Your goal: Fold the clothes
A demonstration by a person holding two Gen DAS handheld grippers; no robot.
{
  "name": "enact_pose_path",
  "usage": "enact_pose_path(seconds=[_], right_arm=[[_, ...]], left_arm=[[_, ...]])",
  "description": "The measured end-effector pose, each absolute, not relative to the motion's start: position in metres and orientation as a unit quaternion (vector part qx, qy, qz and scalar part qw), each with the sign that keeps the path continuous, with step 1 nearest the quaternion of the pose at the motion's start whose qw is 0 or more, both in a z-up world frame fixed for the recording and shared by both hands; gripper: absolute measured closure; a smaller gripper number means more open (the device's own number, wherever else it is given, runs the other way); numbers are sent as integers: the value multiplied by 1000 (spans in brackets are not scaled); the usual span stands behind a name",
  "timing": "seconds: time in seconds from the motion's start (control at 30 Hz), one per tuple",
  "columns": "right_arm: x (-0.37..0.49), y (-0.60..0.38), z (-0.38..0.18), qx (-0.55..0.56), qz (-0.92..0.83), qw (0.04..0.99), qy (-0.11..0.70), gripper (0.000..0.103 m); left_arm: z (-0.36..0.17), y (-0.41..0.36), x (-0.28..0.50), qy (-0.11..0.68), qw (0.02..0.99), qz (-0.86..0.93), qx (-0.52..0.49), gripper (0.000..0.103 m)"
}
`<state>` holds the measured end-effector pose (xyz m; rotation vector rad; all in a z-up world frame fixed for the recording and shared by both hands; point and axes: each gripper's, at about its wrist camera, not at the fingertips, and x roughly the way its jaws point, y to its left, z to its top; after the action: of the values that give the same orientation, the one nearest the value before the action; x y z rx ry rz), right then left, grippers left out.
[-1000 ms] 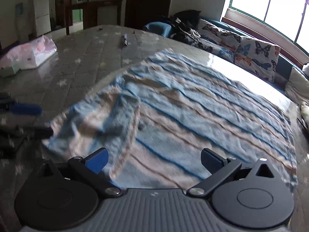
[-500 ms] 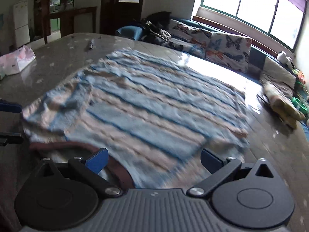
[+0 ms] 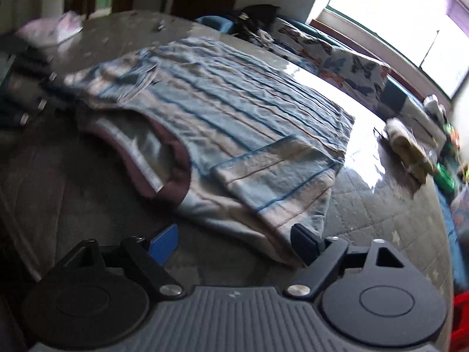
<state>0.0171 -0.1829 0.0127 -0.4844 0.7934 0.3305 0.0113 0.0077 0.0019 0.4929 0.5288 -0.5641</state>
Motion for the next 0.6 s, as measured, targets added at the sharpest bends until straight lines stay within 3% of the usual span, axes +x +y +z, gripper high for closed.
enact_pose_path(seconds=[0.1,0.2,0.47,0.53,0.6], right_arm=[[17,-180,12,-245,164,883,366,24],[26,-179,10,-242,167,887,355,39],[47,-182,6,-200,161,908,331,63],[53,-184,4,-182,154,911,335,79],[55,-187,6,-162,160,914,336,84]], left_arm=[[10,9,17,248,903,-268,228,94],[26,10,32,240,913,-257,205,94],[47,9,78,247,922,-247,168,94],[44,8,82,256,919,-248,170,94],[39,8,75,256,916,-253,179,92]])
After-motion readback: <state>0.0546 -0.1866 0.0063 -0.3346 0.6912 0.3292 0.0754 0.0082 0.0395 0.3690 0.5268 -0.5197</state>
